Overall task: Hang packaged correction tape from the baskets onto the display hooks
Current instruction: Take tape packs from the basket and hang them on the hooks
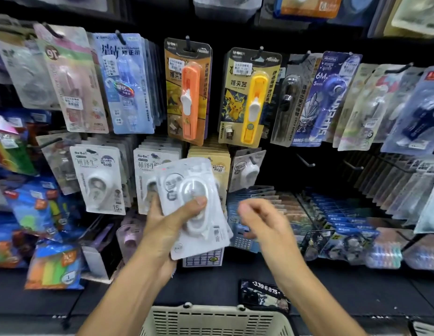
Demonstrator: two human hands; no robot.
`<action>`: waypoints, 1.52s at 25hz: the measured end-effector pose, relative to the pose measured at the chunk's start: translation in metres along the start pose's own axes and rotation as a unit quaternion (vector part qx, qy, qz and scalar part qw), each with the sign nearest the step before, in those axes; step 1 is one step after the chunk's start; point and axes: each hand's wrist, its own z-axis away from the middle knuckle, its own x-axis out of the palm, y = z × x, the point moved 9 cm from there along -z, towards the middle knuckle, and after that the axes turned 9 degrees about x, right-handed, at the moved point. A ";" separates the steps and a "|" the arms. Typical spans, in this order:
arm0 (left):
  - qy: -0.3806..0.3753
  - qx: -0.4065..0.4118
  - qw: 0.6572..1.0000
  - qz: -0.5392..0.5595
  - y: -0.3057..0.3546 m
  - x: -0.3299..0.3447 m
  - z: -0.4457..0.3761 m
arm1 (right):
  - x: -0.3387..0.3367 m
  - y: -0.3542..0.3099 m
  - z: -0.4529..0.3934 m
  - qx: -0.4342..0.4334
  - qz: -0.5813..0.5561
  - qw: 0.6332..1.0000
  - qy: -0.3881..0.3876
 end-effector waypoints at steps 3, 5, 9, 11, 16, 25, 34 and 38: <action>-0.006 0.003 1.000 -0.023 -0.011 0.006 0.005 | 0.031 -0.013 0.009 -0.027 0.001 0.997 -0.073; -0.018 -0.013 0.999 -0.027 -0.013 0.007 0.006 | 0.030 -0.011 0.008 0.012 -0.071 0.994 -0.086; -0.024 -0.023 0.999 -0.020 -0.013 0.005 0.005 | 0.025 -0.002 0.005 0.066 -0.170 0.980 -0.076; 0.003 0.001 0.999 -0.032 -0.009 0.000 0.002 | 0.008 0.004 -0.001 0.059 -0.187 0.981 -0.004; 0.020 0.038 0.999 -0.027 0.007 -0.009 -0.002 | -0.040 0.007 -0.002 0.008 -0.130 0.983 0.125; -0.009 0.051 0.998 -0.039 0.006 -0.005 -0.001 | -0.050 0.008 -0.016 0.023 -0.057 0.989 0.137; -0.028 0.060 0.988 -0.140 -0.010 0.010 -0.002 | 0.033 0.016 0.008 0.064 -0.048 0.991 -0.104; -0.069 0.018 0.995 -0.067 -0.013 0.012 -0.002 | 0.019 0.010 0.002 0.068 -0.148 0.984 -0.069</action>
